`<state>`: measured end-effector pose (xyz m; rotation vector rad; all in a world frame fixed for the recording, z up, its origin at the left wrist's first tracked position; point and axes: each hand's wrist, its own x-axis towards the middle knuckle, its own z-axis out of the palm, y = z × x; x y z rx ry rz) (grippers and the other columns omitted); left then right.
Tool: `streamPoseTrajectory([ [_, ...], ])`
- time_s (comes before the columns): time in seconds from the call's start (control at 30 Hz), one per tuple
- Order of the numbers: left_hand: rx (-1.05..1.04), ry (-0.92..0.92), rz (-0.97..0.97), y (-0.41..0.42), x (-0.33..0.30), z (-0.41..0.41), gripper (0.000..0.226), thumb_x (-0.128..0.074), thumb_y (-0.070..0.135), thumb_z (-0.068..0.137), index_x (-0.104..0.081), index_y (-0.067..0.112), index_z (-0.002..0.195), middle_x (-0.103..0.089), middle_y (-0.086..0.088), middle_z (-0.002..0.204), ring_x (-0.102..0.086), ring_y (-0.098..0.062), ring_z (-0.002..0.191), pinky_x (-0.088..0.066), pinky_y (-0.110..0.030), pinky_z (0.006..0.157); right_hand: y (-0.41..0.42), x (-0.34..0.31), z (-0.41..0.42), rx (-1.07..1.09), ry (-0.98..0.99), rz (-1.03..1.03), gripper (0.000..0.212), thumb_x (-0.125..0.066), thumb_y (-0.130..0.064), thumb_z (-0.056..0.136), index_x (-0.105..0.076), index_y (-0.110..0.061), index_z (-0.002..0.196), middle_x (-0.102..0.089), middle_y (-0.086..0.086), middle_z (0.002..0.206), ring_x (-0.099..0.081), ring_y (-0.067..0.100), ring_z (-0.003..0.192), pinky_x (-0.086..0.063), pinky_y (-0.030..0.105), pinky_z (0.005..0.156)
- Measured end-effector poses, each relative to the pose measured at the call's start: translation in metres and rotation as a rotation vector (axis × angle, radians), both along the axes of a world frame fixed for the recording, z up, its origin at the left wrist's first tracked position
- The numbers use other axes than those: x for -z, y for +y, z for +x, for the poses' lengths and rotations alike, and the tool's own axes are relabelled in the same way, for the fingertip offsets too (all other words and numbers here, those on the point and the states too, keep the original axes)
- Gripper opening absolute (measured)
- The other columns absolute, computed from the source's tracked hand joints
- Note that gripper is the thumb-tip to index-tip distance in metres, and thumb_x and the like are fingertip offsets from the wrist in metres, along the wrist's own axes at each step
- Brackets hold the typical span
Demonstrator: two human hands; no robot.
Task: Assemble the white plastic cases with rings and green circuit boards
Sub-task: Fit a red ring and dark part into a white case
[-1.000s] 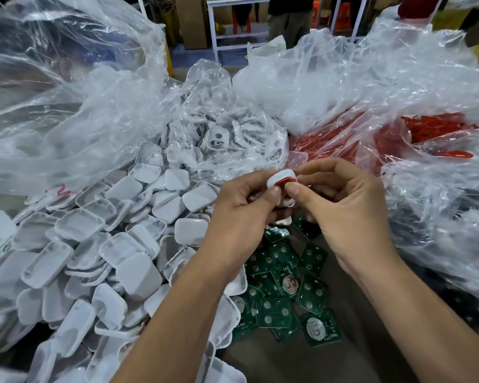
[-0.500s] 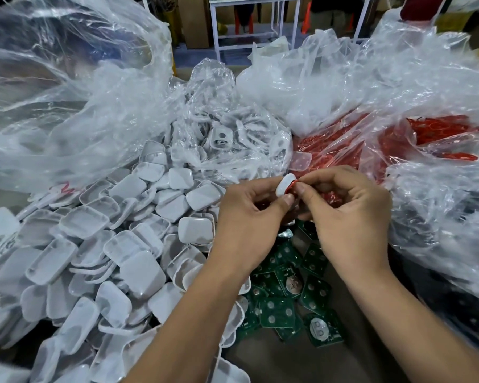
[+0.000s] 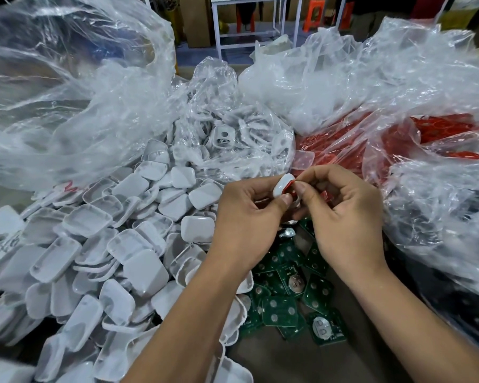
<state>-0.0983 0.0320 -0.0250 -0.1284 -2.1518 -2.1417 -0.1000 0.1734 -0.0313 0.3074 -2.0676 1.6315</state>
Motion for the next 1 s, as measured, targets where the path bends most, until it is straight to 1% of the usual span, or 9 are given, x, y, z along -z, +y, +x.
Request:
streamPoseTrajectory([
  [0.13, 0.001, -0.019, 0.026, -0.001, 0.001, 0.0, 0.023, -0.068, 0.0, 0.093, -0.082, 0.015, 0.105, -0.08, -0.004, 0.091, -0.077, -0.028, 0.091, -0.062, -0.05, 0.089, 0.001, 0.001, -0.001, -0.011, 0.006, 0.01, 0.01, -0.075, -0.003, 0.093, -0.074, -0.012, 0.093, -0.074, 0.002, 0.082, -0.073, 0.017, 0.064, -0.056, 0.02, 0.057],
  [0.3, 0.024, -0.036, 0.123, -0.001, 0.001, 0.001, 0.014, -0.066, 0.007, 0.099, -0.079, 0.007, 0.106, -0.08, -0.009, 0.091, -0.078, -0.027, 0.087, -0.064, -0.046, 0.085, 0.005, 0.002, -0.004, -0.008, -0.013, 0.042, 0.012, -0.081, -0.01, 0.09, -0.075, -0.02, 0.091, -0.074, -0.006, 0.08, -0.074, 0.018, 0.07, -0.063, 0.04, 0.065],
  [0.4, 0.07, -0.025, 0.242, -0.002, -0.002, 0.0, 0.016, -0.064, 0.005, 0.099, -0.078, 0.007, 0.104, -0.078, -0.013, 0.092, -0.077, -0.027, 0.092, -0.063, -0.039, 0.086, 0.011, -0.003, -0.008, 0.024, -0.009, 0.017, 0.013, -0.084, -0.023, 0.087, -0.074, -0.024, 0.095, -0.073, -0.01, 0.083, -0.072, 0.012, 0.074, -0.061, 0.027, 0.067],
  [0.47, 0.127, -0.002, 0.332, -0.004, -0.005, 0.0, 0.018, -0.064, 0.009, 0.094, -0.075, 0.001, 0.107, -0.076, -0.022, 0.103, -0.074, -0.033, 0.103, -0.06, -0.043, 0.094, 0.014, -0.005, -0.009, -0.03, -0.019, 0.024, 0.019, -0.084, -0.025, 0.087, -0.076, -0.023, 0.103, -0.076, -0.01, 0.091, -0.074, 0.011, 0.082, -0.058, 0.02, 0.07],
  [0.53, 0.198, -0.003, 0.409, -0.005, -0.006, 0.002, 0.03, -0.061, 0.012, 0.094, -0.067, -0.008, 0.115, -0.068, -0.034, 0.118, -0.067, -0.041, 0.117, -0.054, -0.051, 0.104, 0.015, -0.005, -0.009, -0.114, -0.021, 0.017, 0.02, -0.083, -0.02, 0.087, -0.078, -0.02, 0.107, -0.078, -0.007, 0.097, -0.075, 0.014, 0.09, -0.058, 0.022, 0.078],
  [0.6, 0.236, -0.012, 0.432, -0.006, -0.007, 0.002, 0.031, -0.058, 0.01, 0.097, -0.063, -0.011, 0.119, -0.063, -0.037, 0.125, -0.064, -0.04, 0.121, -0.049, -0.055, 0.109, 0.015, -0.005, -0.01, -0.14, 0.012, -0.002, 0.02, -0.082, -0.014, 0.087, -0.079, -0.017, 0.107, -0.077, -0.004, 0.099, -0.074, 0.019, 0.095, -0.058, 0.027, 0.083],
  [0.7, 0.226, 0.033, 0.267, -0.009, -0.008, 0.001, 0.029, -0.055, 0.009, 0.103, -0.063, -0.01, 0.122, -0.066, -0.032, 0.123, -0.063, -0.04, 0.123, -0.048, -0.057, 0.11, 0.014, -0.005, -0.01, -0.143, 0.035, -0.022, 0.019, -0.083, -0.009, 0.087, -0.079, -0.015, 0.105, -0.077, -0.001, 0.102, -0.074, 0.02, 0.098, -0.059, 0.028, 0.084],
  [0.83, 0.13, 0.145, -0.01, -0.015, -0.008, -0.002, 0.018, -0.06, 0.012, 0.104, -0.072, 0.005, 0.115, -0.075, -0.015, 0.112, -0.07, -0.032, 0.11, -0.054, -0.057, 0.099, 0.011, -0.003, -0.012, -0.143, 0.008, -0.034, 0.018, -0.083, -0.009, 0.088, -0.079, -0.009, 0.106, -0.079, 0.002, 0.096, -0.076, 0.022, 0.09, -0.063, 0.041, 0.079],
  [1.0, 0.063, 0.186, -0.05, -0.02, -0.009, -0.004, 0.022, -0.07, 0.005, 0.096, -0.074, 0.016, 0.115, -0.078, -0.002, 0.098, -0.077, -0.02, 0.09, -0.063, -0.035, 0.08, 0.01, -0.003, -0.011, -0.178, -0.006, -0.044, 0.02, -0.082, -0.01, 0.088, -0.08, -0.015, 0.107, -0.08, -0.007, 0.094, -0.077, 0.013, 0.087, -0.06, 0.023, 0.075],
])
